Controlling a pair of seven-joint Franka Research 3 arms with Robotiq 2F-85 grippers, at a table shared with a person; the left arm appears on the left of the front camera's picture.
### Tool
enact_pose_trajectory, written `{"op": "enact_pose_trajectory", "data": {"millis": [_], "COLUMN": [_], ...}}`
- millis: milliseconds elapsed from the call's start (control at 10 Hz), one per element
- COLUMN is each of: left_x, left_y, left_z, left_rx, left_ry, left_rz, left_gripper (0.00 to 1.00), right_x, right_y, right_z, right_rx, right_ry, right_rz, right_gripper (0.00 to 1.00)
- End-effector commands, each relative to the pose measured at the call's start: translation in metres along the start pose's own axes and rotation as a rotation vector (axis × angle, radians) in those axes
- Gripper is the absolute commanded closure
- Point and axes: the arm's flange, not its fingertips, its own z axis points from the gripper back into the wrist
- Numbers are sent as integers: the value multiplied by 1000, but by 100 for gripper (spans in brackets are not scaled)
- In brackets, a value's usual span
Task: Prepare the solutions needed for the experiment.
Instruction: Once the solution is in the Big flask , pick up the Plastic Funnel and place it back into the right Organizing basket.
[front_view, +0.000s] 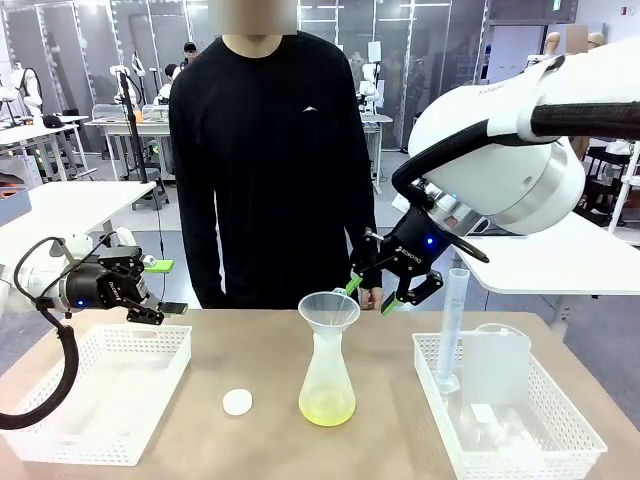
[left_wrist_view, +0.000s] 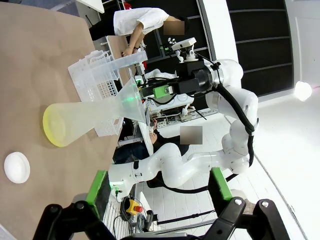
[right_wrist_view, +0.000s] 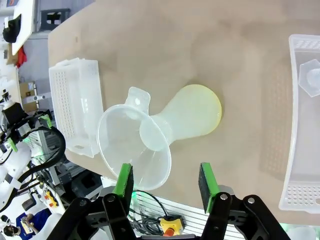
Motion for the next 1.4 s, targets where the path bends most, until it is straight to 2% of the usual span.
{"op": "enact_pose_trajectory", "data": {"millis": [0,600,700,800,900,1000,1100,1200,1300], "left_x": [1,1,1,1,1,1,1,1,1], "left_y": [-2,-2,-2,-2,-2,-2,-2,-2,-2], "left_z": [-2,-2,-2,-2,-2,-2,-2,-2,-2], "left_rx": [-12,-12,-12,-12,-12,-12,-12,-12,-12], "left_ry": [-12,-12,-12,-12,-12,-12,-12,-12,-12], "left_rz": [-10,-10,-10,-10,-10,-10,-10,-10,-10], "left_gripper": [0,0,0,0,0,0,0,0,0], "right_x": [7,7,7,6,6,5,5,5,5], "right_y": [10,5,4,4,3,4,4,4,3], "right_z": [-17,-44,-47,-48,-49,-49,-50,-49,-50], "right_rx": [-16,-15,0,10,15,15,18,31,32], "right_ry": [-20,-11,-7,-7,-3,-4,-2,8,15], "right_rz": [-25,-7,-8,-14,-20,-14,-12,-12,-15], "right_gripper": [33,33,50,52,69,70,88,89,100]}}
